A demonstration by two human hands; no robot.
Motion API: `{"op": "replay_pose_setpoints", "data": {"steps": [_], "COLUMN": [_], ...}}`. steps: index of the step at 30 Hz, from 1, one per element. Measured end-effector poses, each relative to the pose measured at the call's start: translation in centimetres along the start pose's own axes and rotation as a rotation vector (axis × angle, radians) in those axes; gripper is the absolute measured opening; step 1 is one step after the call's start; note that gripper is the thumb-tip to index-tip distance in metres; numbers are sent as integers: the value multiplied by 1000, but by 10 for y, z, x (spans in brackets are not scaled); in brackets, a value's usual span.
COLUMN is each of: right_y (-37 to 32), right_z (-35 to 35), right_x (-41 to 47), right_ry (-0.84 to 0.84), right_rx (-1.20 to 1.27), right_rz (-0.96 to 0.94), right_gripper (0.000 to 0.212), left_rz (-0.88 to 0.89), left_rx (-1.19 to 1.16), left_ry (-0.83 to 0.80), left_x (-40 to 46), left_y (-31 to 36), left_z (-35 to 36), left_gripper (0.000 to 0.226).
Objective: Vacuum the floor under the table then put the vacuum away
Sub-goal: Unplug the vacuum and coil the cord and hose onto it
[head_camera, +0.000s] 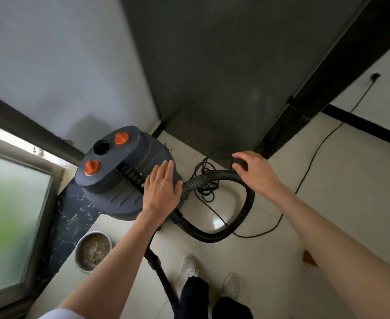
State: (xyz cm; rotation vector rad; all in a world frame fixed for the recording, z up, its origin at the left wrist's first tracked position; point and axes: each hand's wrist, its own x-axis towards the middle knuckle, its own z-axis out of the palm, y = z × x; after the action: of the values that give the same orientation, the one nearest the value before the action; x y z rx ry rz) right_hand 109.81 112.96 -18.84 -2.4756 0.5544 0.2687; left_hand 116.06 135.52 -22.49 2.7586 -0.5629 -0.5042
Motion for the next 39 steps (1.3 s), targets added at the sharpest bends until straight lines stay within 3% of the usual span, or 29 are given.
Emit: {"op": "replay_pose_setpoints", "data": {"steps": [5, 8, 19, 28, 39], "right_y": [54, 102, 252, 335, 465], "right_z": [-56, -84, -201, -279, -398], "right_x": [-61, -95, -130, -88, 67], "right_ry": [74, 116, 148, 196, 162], "right_rx": [-46, -83, -114, -99, -212], "right_rz": [60, 99, 247, 290, 398], "right_gripper": [46, 54, 67, 68, 65], "left_rz": [302, 383, 372, 456, 481], "left_rx": [69, 137, 91, 76, -17], "left_ry": [-19, -74, -166, -157, -277], "left_x": [-12, -19, -37, 30, 225], "left_y": [92, 150, 369, 483, 641], "left_z": [-6, 5, 45, 52, 84], "left_gripper": [63, 59, 62, 62, 55]}}
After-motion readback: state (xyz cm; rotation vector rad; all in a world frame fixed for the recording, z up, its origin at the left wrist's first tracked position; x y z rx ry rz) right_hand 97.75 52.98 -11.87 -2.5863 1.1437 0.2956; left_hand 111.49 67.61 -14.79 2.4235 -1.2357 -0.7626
